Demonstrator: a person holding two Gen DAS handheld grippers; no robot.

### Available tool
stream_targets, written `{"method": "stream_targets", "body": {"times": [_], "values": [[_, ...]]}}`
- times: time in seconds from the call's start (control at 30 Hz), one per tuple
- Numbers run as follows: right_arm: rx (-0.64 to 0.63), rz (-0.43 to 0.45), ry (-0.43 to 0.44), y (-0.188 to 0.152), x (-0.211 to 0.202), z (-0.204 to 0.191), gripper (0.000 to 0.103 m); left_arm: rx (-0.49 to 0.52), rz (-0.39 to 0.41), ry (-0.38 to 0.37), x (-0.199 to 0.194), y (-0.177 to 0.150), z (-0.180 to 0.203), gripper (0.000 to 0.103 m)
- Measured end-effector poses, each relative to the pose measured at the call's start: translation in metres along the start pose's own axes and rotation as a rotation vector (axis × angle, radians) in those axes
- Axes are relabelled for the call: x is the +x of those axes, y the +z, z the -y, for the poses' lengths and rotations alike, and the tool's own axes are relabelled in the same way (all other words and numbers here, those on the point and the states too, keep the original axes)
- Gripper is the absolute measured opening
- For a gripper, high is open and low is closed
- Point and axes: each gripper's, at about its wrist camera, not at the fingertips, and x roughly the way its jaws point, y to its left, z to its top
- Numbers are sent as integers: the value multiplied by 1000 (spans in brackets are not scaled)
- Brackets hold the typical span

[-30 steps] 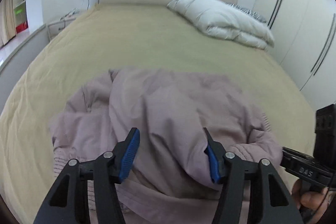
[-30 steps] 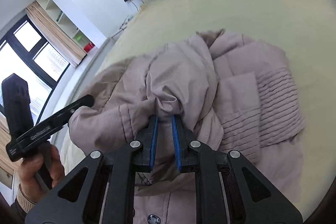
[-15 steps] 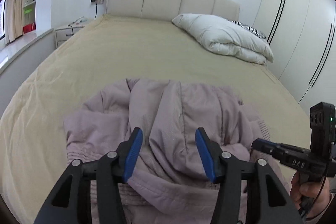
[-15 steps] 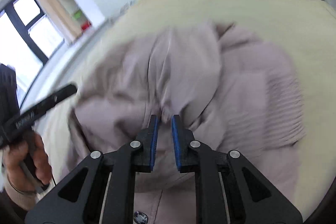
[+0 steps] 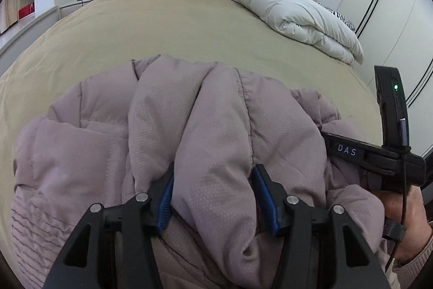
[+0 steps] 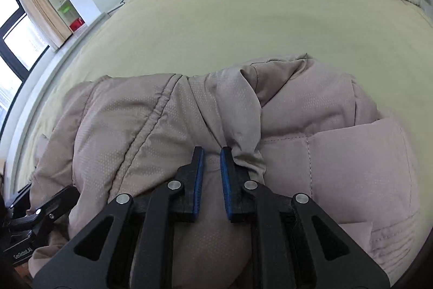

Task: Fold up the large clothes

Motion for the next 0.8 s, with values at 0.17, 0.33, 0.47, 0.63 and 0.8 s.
{"method": "stream_targets", "body": {"times": [0.17, 0.33, 0.47, 0.63, 0.8], "values": [[-43, -73, -48, 19, -2, -8, 13, -39, -13, -39, -19, 3, 0, 55], [-31, 72, 119, 42, -53, -33, 13, -149, 161, -30, -80, -18, -11, 55], [-213, -51, 32, 39, -6, -79, 14, -123, 97, 1, -56, -33, -18, 57], [-249, 3, 10, 17, 16, -81, 14, -164, 79, -98, -47, -37, -34, 56], [-148, 39, 95, 17, -40, -74, 14, -232, 135, -137, -95, -52, -50, 54]]}}
